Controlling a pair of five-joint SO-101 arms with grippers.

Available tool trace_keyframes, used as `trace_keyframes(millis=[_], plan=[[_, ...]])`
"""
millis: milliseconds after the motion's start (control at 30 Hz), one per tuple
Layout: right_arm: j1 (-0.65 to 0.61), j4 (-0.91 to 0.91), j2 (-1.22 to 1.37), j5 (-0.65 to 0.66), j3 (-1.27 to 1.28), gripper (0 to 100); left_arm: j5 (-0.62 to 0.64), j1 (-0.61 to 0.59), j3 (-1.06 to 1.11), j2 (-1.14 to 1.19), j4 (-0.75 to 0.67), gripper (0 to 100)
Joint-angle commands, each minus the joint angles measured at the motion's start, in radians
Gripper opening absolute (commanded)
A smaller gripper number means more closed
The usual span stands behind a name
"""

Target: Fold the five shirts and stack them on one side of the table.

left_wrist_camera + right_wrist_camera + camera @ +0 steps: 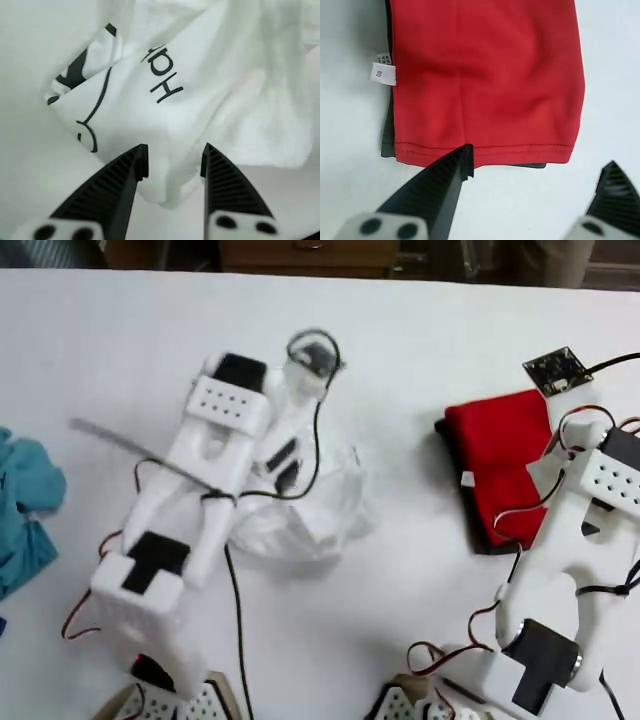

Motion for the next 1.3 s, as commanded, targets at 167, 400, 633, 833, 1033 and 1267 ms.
trace_keyframes(millis=[167, 400, 633, 833, 1033, 1267], plan=[[-0.007, -0.039, -0.044, -0.005, -0.011, 38.7, -0.006, 0.035, 0.03, -0.002, -0.005, 20], [-0.008, -0.062, -0.044, -0.006, -0.009, 38.7, -0.012, 0.115, 0.047, -0.106, 0.114, 20], [0.005, -0.067, -0.044, -0.006, -0.009, 38.7, -0.012, 0.146, 0.248, -0.129, 0.031, 20], [0.005, -0.067, -0.044, -0.006, -0.009, 38.7, -0.011, 0.199, 0.288, -0.144, 0.038, 20], [0.004, -0.067, -0.044, -0.006, -0.008, 38.7, -0.011, 0.227, 0.196, -0.265, 0.057, 20], [0.015, -0.067, -0.044, -0.006, -0.008, 38.7, -0.005, 0.164, 0.097, -0.262, -0.02, 20]])
